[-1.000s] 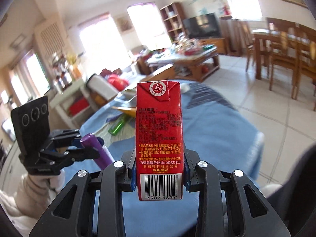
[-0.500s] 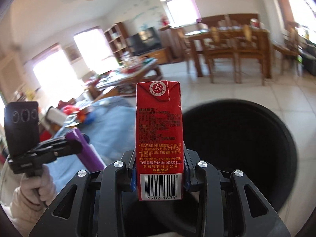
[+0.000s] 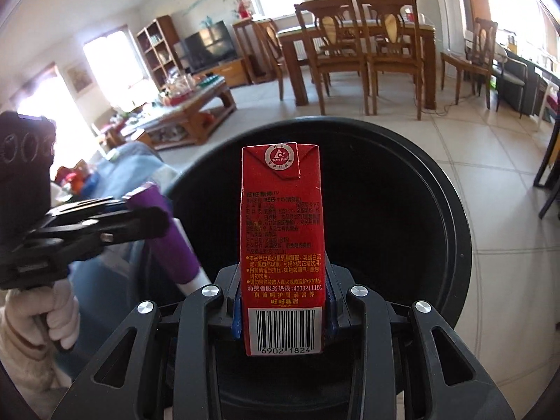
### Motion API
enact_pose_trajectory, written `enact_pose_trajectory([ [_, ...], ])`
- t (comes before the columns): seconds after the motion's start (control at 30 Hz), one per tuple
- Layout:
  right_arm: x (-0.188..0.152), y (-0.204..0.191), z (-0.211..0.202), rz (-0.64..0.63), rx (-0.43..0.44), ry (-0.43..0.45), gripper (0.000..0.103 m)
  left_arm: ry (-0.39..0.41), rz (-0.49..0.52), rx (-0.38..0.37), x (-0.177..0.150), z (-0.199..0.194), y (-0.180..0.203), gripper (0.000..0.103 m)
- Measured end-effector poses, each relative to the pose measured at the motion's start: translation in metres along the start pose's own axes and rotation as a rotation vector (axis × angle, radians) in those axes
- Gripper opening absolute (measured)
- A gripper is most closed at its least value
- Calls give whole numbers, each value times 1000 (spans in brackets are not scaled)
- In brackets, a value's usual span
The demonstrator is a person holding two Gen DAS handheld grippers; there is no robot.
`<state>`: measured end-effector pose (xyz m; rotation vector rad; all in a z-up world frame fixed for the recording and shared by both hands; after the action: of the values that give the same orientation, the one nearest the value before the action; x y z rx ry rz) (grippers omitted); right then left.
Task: Collect trash
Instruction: 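Carry the purple tube and red carton over the bin with both tools, then open both tools to drop the tube and carton into the bin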
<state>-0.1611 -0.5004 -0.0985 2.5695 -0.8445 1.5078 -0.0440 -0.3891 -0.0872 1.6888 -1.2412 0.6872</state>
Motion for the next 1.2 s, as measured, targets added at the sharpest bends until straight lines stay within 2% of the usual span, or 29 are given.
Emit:
enact_pose_trajectory([
  [0.2,-7,-1,12,-41,-29,-19,34,-67,36,47,-13,15,-11,25],
  [0.63,-14,-17,20,-106,-58,-20,34,-102,98,77,-20,19,-11,26],
  [0.7,-14,-20,19,-111,-51,-16,38,-93,94,84,-18,19,-11,27],
  [0.8,-13,-26,16,-135,-55,3,52,-84,86,81,-17,16,-12,27],
  [1.03,-13,-31,15,-136,-49,3,53,-68,104,78,-15,6,-8,27],
  [1.13,-13,-33,15,-138,-47,6,53,-56,108,89,-13,-2,-8,32],
  [1.2,-11,-38,15,-142,-46,11,53,-36,105,99,-11,-9,-7,45],
])
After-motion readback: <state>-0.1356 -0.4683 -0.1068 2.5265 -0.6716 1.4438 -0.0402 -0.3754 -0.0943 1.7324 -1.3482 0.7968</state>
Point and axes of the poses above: each gripper's, at about its wrist camera, not at the fingertips, and z roughly the way its jaws point, y to its right, x to its top, the point moved 6 cm from there along z, roughly the way its jaws point, and after that the axes turned 14 degrees about y, right-handed, at the moved point
